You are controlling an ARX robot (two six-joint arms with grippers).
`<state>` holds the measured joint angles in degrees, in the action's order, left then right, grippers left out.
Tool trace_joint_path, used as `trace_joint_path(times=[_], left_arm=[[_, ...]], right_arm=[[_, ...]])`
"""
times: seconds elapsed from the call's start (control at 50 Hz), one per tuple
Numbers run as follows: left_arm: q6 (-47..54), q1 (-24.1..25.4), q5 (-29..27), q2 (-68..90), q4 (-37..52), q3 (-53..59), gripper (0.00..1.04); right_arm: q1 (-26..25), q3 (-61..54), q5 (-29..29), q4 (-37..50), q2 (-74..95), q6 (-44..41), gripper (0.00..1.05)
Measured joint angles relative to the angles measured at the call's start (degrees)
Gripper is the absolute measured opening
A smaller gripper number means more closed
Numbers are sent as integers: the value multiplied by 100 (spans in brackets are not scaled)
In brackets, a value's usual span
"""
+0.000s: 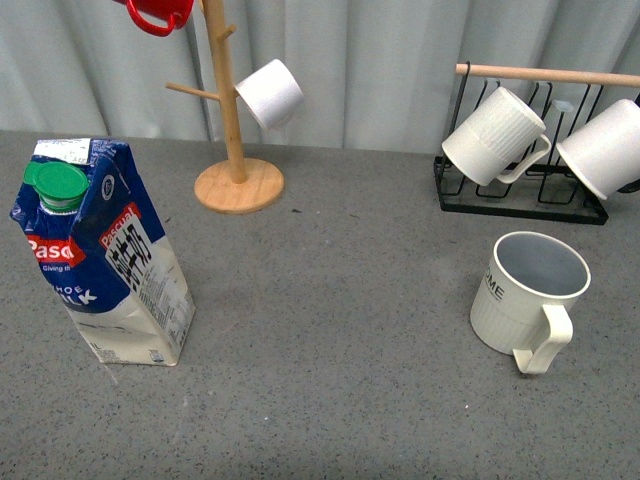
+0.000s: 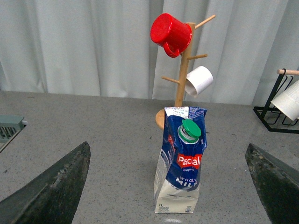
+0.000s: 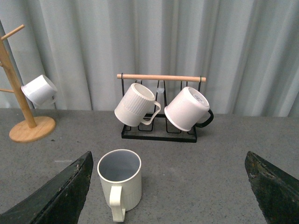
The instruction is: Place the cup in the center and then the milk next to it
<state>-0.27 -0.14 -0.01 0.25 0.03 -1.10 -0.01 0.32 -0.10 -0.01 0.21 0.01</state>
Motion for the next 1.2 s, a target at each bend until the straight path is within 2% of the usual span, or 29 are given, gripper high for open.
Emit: trace_joint_path(times=[1.2], left_arm=[[0, 0, 0, 0, 0, 0, 98]], right_arm=[[0, 0, 0, 0, 0, 0, 95]])
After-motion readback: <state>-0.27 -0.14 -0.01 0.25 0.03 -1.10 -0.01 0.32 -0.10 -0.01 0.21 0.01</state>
